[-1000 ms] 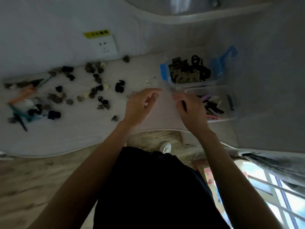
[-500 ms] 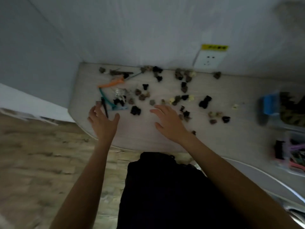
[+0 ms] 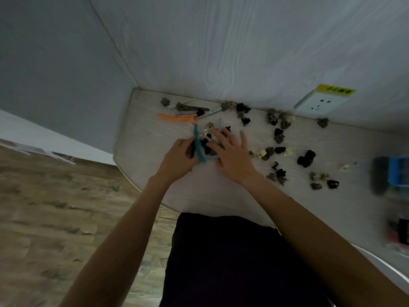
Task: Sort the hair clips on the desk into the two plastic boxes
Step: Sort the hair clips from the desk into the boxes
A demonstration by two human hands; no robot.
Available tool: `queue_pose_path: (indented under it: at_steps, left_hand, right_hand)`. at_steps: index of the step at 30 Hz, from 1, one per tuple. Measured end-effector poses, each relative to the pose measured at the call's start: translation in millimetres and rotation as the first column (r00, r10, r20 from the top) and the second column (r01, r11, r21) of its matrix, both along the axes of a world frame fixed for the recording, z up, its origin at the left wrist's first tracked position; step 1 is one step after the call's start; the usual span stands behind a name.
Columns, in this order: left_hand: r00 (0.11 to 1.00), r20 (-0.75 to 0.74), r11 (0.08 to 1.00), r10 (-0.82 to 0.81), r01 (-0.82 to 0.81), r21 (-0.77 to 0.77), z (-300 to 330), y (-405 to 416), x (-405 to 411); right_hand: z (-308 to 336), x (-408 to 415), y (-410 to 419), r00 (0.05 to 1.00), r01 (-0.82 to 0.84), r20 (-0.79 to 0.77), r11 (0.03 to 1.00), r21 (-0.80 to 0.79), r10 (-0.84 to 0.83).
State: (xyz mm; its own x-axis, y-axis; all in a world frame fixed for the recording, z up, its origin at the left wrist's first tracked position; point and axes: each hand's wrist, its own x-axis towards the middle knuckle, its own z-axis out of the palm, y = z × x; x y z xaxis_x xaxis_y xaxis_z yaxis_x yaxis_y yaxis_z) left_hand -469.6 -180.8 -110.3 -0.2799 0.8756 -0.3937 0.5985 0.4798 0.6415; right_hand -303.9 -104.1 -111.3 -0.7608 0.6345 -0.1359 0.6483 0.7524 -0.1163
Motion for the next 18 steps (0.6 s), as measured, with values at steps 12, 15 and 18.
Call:
queue_pose_path:
  at_steps: [12,15,18]
  left_hand:
    - [0.908,-0.333,0.951,-0.254,0.298,0.088,1,11,20]
    - [0.873,-0.357,0.913,-0.332,0.392,0.109,-1,14,15]
    - [0.85,-0.389,0.889,-0.355,0.436,0.142,1,19,10]
  right_hand:
    - [-7,27,8,0.993,0.013,-0.12,0.979,0.202,0.012]
    - [-5,31,11,0.997,-0.054,-0.044,0.978,0.201,0.065]
    - [-4,49,18,0.999,-0.036,0.012,0.985,0.166,0.034]
